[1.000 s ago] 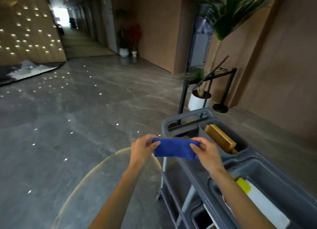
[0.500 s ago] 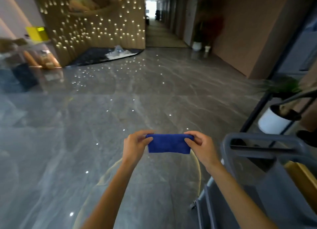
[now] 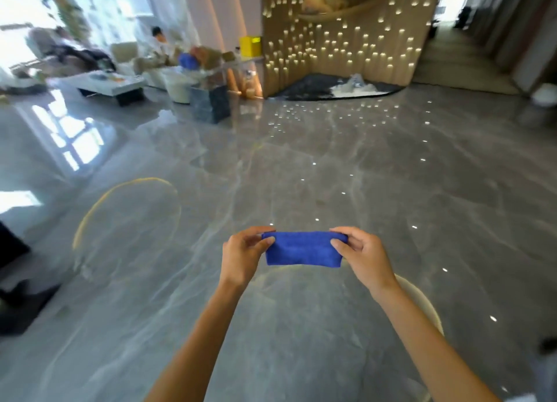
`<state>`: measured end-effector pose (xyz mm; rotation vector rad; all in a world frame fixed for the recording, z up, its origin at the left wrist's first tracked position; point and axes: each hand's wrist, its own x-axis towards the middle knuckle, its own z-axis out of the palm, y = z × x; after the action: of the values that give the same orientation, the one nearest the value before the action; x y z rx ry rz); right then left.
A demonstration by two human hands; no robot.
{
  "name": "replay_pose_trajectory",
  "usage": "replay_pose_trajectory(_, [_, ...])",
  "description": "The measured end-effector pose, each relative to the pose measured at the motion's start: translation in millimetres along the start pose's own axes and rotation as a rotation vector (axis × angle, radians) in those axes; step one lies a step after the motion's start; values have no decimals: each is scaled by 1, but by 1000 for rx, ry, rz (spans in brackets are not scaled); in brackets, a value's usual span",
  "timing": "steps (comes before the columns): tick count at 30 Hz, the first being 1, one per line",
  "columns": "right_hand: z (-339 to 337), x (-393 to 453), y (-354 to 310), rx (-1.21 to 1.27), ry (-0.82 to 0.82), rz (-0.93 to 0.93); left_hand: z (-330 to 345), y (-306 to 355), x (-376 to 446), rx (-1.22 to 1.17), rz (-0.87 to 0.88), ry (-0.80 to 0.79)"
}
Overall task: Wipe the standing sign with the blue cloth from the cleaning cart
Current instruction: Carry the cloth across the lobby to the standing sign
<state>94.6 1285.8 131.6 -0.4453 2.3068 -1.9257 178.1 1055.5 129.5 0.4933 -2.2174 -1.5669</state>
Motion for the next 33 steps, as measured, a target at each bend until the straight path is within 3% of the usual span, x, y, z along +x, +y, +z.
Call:
replay_pose_trajectory(10, [135,13,-29,33,-296,-46,-127,-36,-35,43,-84,318])
replay_pose_trajectory(20, [293,-16,-70,44,-517,-113,-275,-72,-76,116,-107,538])
replay_pose_trajectory(33, [464,-48,-104,59,-685,-179,-421,-127,-112,94,-166,691])
